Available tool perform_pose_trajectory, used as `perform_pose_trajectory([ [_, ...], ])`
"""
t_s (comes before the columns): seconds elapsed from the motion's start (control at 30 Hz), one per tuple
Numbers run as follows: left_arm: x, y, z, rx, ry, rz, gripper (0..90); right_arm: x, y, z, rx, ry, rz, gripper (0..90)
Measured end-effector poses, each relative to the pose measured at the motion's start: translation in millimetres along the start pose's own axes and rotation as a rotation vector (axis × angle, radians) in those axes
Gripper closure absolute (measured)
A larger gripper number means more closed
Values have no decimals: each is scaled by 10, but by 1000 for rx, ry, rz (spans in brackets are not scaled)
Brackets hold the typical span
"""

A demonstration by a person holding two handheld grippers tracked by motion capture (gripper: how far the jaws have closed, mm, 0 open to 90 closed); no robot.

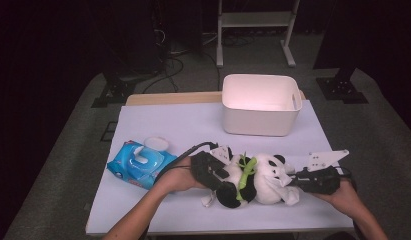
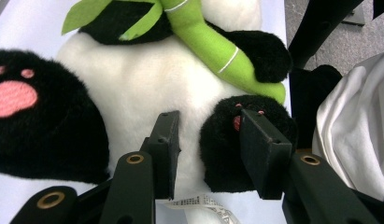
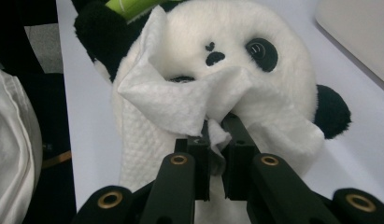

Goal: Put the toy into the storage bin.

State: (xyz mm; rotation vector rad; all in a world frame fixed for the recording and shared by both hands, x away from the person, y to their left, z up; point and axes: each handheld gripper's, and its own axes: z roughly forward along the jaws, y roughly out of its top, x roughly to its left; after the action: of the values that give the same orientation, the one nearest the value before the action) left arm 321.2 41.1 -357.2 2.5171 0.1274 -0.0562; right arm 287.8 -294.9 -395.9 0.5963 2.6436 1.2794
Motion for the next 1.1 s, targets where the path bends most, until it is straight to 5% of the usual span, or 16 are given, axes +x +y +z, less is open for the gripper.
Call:
perform_pose_trajectory([
  [0.27, -9, 43, 23, 7, 1, 9, 579, 35, 198, 23, -35, 55, -39, 827],
  [0.43, -30, 45, 3, 16, 21, 14, 579, 109, 387, 123, 25, 35, -122, 826],
  [1.1, -22, 34, 12, 6, 12, 17, 581, -107, -148, -33, 6, 34, 31, 831],
])
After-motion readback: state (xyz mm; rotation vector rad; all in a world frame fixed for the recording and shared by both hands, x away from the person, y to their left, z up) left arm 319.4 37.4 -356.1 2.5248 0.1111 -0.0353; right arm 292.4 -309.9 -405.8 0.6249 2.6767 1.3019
